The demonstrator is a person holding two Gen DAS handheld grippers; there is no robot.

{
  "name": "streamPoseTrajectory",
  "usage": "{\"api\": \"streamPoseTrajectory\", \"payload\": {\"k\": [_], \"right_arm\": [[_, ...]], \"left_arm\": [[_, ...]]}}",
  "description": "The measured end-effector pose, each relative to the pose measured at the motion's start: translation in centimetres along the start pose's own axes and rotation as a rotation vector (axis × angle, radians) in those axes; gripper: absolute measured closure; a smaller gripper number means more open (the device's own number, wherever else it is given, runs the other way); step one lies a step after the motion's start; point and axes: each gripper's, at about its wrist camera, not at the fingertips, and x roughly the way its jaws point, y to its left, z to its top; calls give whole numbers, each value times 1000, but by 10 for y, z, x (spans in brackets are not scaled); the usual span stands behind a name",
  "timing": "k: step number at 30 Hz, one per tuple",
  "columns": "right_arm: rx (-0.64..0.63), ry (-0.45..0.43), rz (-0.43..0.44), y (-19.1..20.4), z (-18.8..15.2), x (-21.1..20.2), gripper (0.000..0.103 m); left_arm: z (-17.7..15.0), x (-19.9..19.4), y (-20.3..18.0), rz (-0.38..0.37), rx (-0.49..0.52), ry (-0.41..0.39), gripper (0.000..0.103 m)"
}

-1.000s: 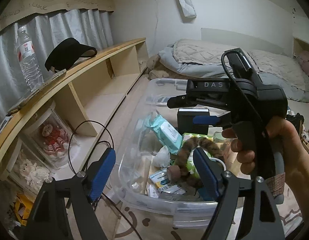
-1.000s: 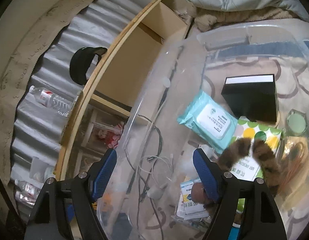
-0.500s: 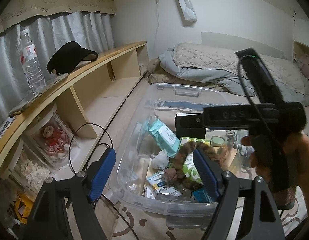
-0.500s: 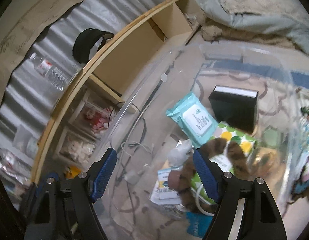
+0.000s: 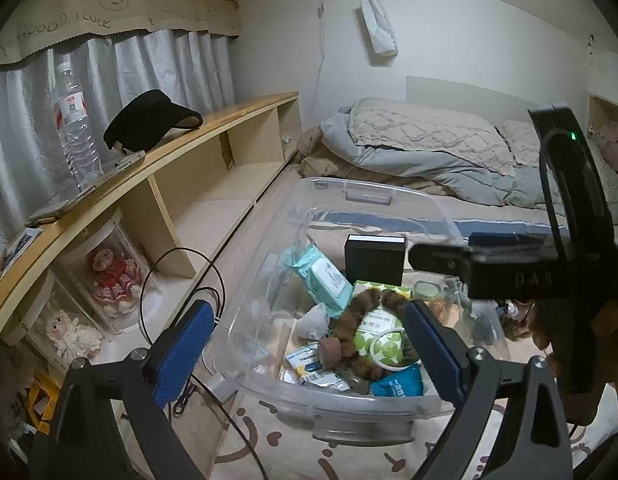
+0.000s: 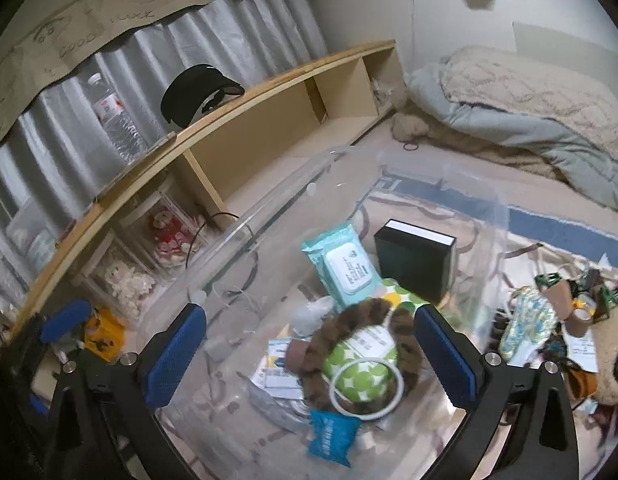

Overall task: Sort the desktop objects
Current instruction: 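Open the left tool to drop the clothespin while the right tool releases the gauze into the bin, then withdraw both tools from the bin back toward the pile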

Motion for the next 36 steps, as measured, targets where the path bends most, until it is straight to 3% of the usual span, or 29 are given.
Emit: {"api": "streamPoseTrajectory", "payload": {"k": [22,36], "right_arm": [[27,-150,-101,-57,-66,-100,0],[125,-270,-219,-125,-117,-174,0]], "left_arm": [[-19,-37,-36,-23,-33,-58,6],[-33,-48,-97,-114,-22,-103,6]]}}
